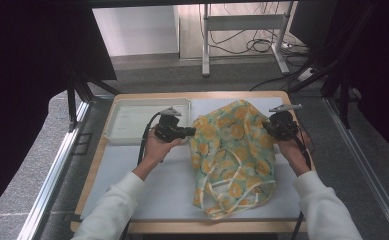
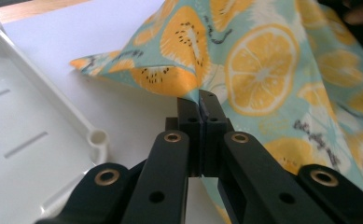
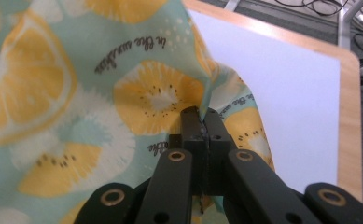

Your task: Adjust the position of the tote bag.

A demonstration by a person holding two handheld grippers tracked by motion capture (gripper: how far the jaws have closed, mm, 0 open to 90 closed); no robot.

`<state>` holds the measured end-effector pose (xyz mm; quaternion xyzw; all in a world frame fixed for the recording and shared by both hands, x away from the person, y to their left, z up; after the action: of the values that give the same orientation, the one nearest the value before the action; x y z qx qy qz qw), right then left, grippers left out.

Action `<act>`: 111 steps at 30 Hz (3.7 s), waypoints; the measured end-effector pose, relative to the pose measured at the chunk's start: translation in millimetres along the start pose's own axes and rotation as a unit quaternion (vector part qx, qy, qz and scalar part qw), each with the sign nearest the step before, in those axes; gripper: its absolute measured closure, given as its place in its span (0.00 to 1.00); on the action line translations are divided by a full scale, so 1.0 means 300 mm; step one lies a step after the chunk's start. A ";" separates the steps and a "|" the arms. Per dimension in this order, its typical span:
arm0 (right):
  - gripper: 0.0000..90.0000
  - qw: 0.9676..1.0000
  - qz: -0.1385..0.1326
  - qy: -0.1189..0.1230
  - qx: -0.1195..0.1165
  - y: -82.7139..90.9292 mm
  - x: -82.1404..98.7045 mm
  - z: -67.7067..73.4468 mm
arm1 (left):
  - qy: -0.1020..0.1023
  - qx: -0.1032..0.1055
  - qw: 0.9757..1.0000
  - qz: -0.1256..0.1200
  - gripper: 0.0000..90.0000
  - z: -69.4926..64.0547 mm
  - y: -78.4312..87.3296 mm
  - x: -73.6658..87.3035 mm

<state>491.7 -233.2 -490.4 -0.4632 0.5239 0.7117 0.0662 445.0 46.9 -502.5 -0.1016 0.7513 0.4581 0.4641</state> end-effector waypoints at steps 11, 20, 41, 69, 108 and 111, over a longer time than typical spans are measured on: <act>0.99 1.000 -0.009 0.017 0.004 -0.008 -0.145 -0.024 | -0.016 0.021 0.999 -0.018 1.00 -0.118 0.085 0.074; 0.99 1.000 0.007 -0.002 -0.011 -0.045 -0.066 -0.049 | 0.002 0.010 1.000 -0.015 1.00 -0.073 0.067 0.081; 0.99 0.999 0.005 0.006 -0.033 -0.083 0.010 -0.026 | 0.025 -0.043 0.999 -0.004 0.98 0.034 -0.034 0.102; 0.66 0.999 -0.040 -0.005 -0.023 -0.026 0.007 -0.010 | 0.027 -0.052 0.998 -0.011 0.69 0.035 0.004 0.080; 0.42 0.992 -0.048 0.016 -0.119 0.152 0.240 0.224 | -0.042 -0.028 0.998 0.026 0.39 -0.181 0.154 0.205; 0.42 0.991 -0.041 0.021 -0.122 0.147 0.255 0.237 | -0.048 -0.023 0.998 0.028 0.39 -0.200 0.153 0.209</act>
<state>381.1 -225.1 -514.3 -0.5036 0.4147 0.7574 0.0277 347.9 42.8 -516.0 -0.0690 0.7199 0.4920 0.4847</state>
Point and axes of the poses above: each handheld gripper's, and its own axes: y roughly backward along the jaws, x roughly out of its underside, z roughly to its left, the point moved 9 cm from there along -y, roughly forward along the jaws, and after that the axes turned 12 degrees about -x, right-handed, at the moved point
